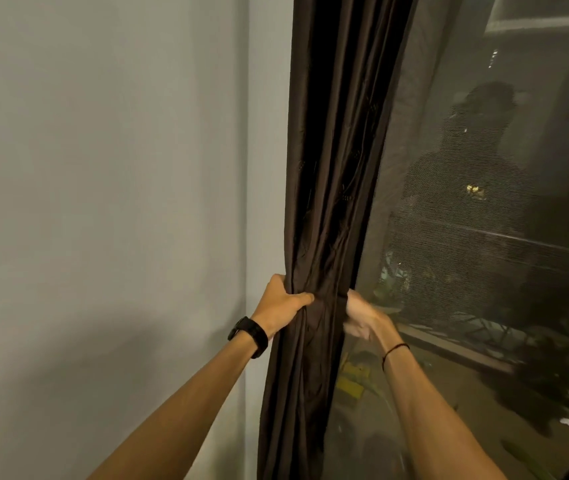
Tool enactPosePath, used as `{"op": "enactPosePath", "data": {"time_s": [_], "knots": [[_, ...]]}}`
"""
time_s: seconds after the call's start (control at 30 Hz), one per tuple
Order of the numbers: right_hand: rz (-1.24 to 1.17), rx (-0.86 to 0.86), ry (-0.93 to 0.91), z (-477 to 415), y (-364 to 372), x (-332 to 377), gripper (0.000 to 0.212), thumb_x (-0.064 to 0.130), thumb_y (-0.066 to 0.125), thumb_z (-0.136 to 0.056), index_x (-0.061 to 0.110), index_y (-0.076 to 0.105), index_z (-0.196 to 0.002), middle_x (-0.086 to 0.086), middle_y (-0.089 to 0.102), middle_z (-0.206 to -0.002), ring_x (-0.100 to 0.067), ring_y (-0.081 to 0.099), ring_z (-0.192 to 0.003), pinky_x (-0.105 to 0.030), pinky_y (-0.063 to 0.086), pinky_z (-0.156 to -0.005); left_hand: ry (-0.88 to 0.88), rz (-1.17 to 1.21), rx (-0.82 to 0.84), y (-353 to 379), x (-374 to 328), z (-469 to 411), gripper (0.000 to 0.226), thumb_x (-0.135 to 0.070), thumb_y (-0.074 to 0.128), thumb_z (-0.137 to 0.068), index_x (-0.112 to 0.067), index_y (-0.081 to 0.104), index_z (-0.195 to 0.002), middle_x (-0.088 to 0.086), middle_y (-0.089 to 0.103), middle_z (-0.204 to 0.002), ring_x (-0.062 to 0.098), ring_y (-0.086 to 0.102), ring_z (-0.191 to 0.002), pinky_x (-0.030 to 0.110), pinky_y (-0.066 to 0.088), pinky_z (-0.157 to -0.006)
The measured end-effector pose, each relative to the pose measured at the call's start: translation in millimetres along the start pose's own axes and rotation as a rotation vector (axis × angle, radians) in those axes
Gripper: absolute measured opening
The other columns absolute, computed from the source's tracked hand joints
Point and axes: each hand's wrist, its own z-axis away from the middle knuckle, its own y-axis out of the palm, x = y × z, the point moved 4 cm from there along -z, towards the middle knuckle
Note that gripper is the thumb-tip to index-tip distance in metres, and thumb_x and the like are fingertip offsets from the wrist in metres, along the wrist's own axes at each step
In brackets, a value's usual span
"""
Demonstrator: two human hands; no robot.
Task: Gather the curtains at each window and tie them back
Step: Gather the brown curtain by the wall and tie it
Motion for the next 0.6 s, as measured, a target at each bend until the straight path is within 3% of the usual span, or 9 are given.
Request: {"op": "enactPosePath", "data": {"time_s": [0.07, 0.13, 0.27, 0.33, 0.4, 0.53, 0.6], "knots": [[0.113, 0.044, -0.042, -3, 1, -4, 0.012, 0.017, 0.064, -0.098, 0.016, 0.074, -0.104, -0.002, 0.079, -0.098, -0.021, 0.073, -0.098, -0.033, 0.058, -0.088, 0.019, -0.015, -0.026, -7, -3, 0, 0.019, -0.009, 0.078, -0.088, -0.015, 0.066, -0.102, 0.01, 0.073, -0.109, 0.024, 0.072, -0.102, 0.033, 0.061, -0.091], [0.351, -0.008, -0.137, -9, -8, -5, 0.012, 0.015, 0.065, -0.099, 0.013, 0.076, -0.103, 0.0, 0.08, -0.096, -0.021, 0.073, -0.095, -0.03, 0.06, -0.081, 0.025, -0.076, -0.05, -10, -2, -4, 0.016, -0.011, 0.079, -0.087, -0.013, 0.069, -0.099, 0.011, 0.074, -0.106, 0.025, 0.073, -0.1, 0.038, 0.061, -0.092], [0.954, -0.267, -0.318, -3, -24, 8, 0.021, 0.021, 0.063, -0.101, 0.011, 0.066, -0.083, -0.01, 0.07, -0.079, -0.035, 0.07, -0.084, -0.041, 0.053, -0.067, 0.065, -0.22, -0.194, -10, -5, -10, 0.018, -0.014, 0.08, -0.084, 0.002, 0.074, -0.092, 0.015, 0.076, -0.091, 0.029, 0.074, -0.085, 0.038, 0.064, -0.078], [1.271, -0.472, -0.466, 18, -19, 17, 0.026, 0.035, 0.061, -0.101, 0.021, 0.063, -0.078, 0.001, 0.057, -0.076, -0.03, 0.062, -0.084, -0.044, 0.05, -0.07, 0.116, -0.324, -0.271, -5, -11, -10, 0.02, -0.015, 0.078, -0.085, 0.003, 0.073, -0.079, 0.014, 0.074, -0.078, 0.027, 0.072, -0.073, 0.036, 0.062, -0.068], [1.399, -0.592, -0.703, 50, 6, 20, 0.029, 0.043, 0.064, -0.097, 0.02, 0.073, -0.082, 0.006, 0.05, -0.084, -0.022, 0.052, -0.089, -0.042, 0.046, -0.074, 0.161, -0.426, -0.316, 3, -16, -8, 0.028, -0.015, 0.076, -0.086, 0.003, 0.066, -0.066, 0.01, 0.068, -0.066, 0.023, 0.065, -0.062, 0.034, 0.055, -0.06], [1.341, -0.413, -1.032, 77, 48, 17, 0.035, 0.042, 0.07, -0.09, 0.015, 0.072, -0.07, 0.002, 0.058, -0.1, -0.019, 0.048, -0.101, -0.036, 0.034, -0.08, 0.181, -0.572, -0.329, 19, -21, -1, 0.041, -0.008, 0.062, -0.088, -0.011, 0.041, -0.053, -0.001, 0.046, -0.054, 0.011, 0.04, -0.051, 0.022, 0.032, -0.047], [1.348, -0.284, -1.126, 77, 57, 23, 0.036, 0.042, 0.069, -0.091, 0.015, 0.073, -0.068, 0.0, 0.066, -0.114, -0.022, 0.054, -0.116, -0.037, 0.035, -0.087, 0.202, -0.655, -0.307, 27, -16, 2, 0.039, -0.011, 0.052, -0.092, -0.012, 0.038, -0.056, -0.005, 0.039, -0.055, 0.008, 0.033, -0.049, 0.025, 0.026, -0.048]]}}
